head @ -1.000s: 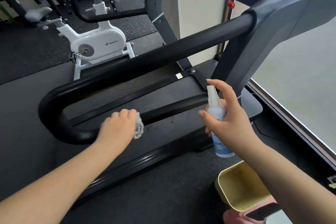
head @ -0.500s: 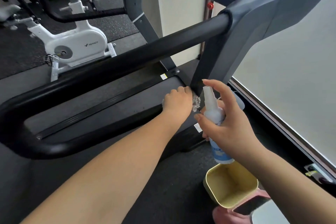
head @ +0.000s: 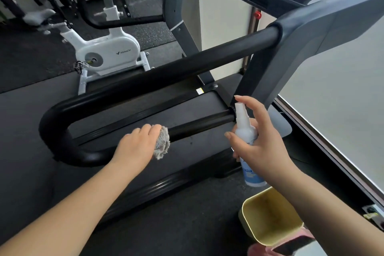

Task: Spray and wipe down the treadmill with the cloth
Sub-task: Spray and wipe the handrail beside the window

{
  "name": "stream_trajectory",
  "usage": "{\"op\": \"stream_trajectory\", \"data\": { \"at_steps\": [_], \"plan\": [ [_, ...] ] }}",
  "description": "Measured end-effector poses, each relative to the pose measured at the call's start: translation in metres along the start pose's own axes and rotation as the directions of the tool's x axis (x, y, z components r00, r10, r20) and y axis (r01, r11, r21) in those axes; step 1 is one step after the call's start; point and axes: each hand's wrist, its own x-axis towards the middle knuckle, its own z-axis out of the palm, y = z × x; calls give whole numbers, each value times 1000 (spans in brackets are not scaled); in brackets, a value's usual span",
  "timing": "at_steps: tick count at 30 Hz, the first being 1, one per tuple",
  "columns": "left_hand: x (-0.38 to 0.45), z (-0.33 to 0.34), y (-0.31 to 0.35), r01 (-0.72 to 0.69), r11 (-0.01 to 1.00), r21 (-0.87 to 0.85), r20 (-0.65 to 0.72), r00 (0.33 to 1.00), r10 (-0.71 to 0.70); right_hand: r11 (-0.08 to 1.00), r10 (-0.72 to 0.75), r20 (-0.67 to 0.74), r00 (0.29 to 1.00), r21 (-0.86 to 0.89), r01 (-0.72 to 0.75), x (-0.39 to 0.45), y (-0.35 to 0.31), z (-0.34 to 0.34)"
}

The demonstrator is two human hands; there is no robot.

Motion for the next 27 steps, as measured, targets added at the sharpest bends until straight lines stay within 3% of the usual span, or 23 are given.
{"op": "stream_trajectory", "data": {
  "at_steps": [4,8,12,20,27],
  "plan": [
    [-21,-17,-19,75,986,-151,6,997,-75,1000,4,15,1000,11,-5,-1,-3,3],
    [-36,-46,-9,170,879,-446,-59,974,-218,999,-29,32,999,24,28,-4,-14,10],
    [-58,-57,4,229,761,-607,57,968,-246,999,-33,67,997,3,33,-13,-25,25],
    [-90,-54,-26,168,668,-725,127,986,-111,998,-31,-4,1000,-54,31,-37,-51,80],
    [-103,-31,-88,32,639,-768,111,990,84,998,3,-265,964,-63,-20,-66,-86,161]
  ]
}}
